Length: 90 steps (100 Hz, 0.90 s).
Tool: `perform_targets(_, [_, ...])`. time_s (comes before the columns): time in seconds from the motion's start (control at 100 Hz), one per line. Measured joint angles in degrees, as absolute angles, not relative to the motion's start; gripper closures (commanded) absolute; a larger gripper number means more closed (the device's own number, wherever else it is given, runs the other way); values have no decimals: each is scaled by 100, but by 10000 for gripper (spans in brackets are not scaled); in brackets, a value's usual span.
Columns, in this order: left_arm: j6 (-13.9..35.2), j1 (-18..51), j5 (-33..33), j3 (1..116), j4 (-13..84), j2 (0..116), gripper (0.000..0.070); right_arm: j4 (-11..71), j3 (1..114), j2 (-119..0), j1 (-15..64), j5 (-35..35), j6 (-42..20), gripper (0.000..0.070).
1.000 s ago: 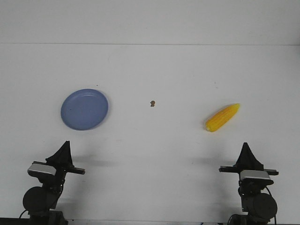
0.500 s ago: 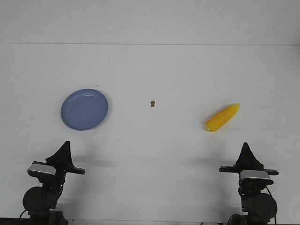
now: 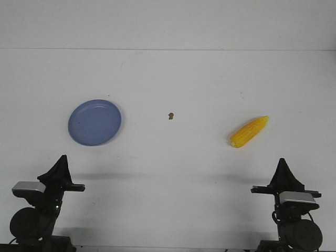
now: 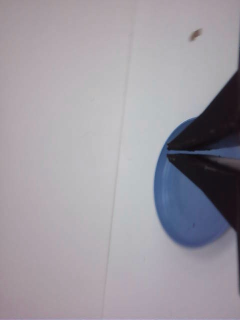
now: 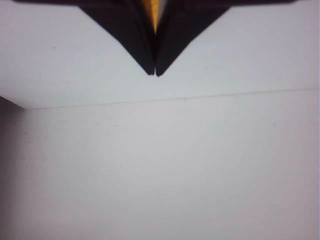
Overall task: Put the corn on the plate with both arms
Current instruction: 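Raise both arms, left toward the blue plate, right toward the corn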
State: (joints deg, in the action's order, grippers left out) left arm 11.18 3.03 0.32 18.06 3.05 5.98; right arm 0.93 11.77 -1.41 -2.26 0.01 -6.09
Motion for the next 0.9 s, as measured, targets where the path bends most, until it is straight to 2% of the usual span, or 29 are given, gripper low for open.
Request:
perform_targets(0.24, [1199,303,32,3767,1973,2132,687,1806,2733,-1297,-226,1,-646,700])
perform_targets(0.51, [1164,303,34,5518,3371,3780,687,3295,4447,-3153,-226,1,-624,700])
perform_targets(0.7, [1000,303,34,5793,3575,4499,687,3579,4895,-4088,-226,-1,-622,700])
perform_targets(0.9, [978,303,34,5793,3634,4613,687,3726,4895,-4305,-226,-43,-622,700])
